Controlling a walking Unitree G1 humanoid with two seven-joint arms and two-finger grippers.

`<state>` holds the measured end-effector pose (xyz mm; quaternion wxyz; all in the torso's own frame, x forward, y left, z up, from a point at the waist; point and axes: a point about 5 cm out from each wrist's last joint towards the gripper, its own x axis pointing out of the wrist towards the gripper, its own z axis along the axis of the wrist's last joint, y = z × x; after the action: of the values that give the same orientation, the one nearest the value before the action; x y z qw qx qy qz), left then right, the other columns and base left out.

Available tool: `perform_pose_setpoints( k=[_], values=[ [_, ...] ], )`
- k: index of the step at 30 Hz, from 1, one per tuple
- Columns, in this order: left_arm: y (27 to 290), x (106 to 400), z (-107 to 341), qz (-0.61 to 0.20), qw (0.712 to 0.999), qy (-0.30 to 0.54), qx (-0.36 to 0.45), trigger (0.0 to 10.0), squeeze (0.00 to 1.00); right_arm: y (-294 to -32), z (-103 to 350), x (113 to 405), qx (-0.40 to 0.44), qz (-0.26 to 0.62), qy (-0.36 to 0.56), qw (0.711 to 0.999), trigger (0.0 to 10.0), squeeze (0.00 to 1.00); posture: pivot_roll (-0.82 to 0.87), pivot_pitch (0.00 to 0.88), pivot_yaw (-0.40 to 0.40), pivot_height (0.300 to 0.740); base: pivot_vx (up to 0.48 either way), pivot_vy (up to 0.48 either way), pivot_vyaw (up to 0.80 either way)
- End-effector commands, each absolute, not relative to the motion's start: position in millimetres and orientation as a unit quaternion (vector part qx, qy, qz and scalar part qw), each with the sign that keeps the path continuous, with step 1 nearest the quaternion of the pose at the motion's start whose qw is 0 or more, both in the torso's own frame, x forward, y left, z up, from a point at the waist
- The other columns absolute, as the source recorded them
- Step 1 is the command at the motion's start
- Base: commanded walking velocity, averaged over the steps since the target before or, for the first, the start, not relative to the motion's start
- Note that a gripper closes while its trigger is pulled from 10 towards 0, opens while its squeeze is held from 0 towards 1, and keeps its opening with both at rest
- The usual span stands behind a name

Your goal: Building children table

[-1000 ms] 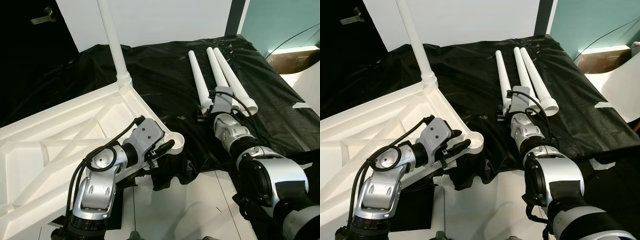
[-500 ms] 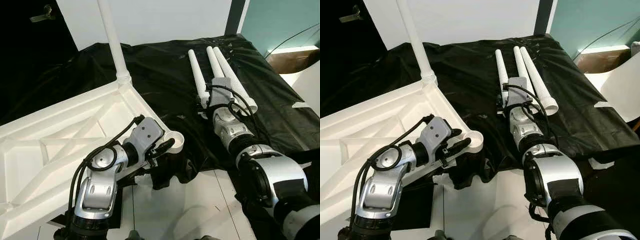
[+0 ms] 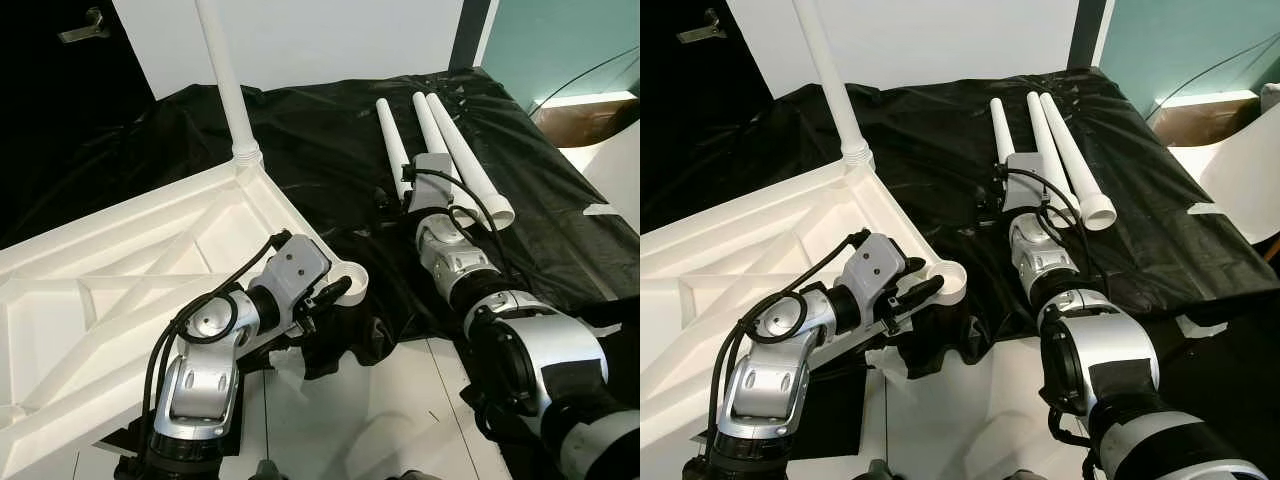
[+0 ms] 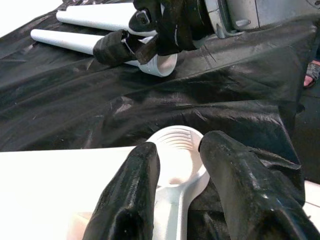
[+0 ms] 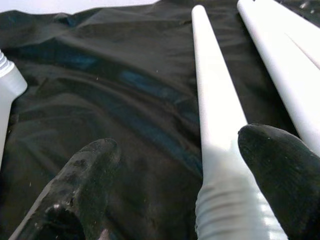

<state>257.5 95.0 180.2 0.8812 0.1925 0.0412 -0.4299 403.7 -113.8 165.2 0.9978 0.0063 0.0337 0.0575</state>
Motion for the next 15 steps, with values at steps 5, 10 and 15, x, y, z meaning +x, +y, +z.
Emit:
perform_pose_setpoints(
  k=[5, 10, 15],
  values=[
    [105, 263, 183, -0.312, 0.929, 0.021, 0.2, 10.0, 0.0, -115, 144, 397, 0.021, 0.046, 0.072, 0.996, 10.0, 0.0, 0.1, 0.063, 0.013, 0.74, 0.0, 0.0, 0.0],
    [106, 261, 183, -0.31, 0.929, 0.023, 0.198, 10.0, 0.0, -120, 133, 393, 0.012, 0.029, 0.09, 0.995, 10.0, 0.0, 0.1, 0.073, 0.015, 0.74, 0.0, 0.0, 0.0],
    [106, 261, 183, -0.311, 0.929, 0.024, 0.198, 10.0, 0.0, -125, 124, 390, 0.011, 0.01, 0.105, 0.994, 10.0, 0.0, 0.1, 0.078, 0.018, 0.74, 0.0, 0.0, 0.0]
  ],
)
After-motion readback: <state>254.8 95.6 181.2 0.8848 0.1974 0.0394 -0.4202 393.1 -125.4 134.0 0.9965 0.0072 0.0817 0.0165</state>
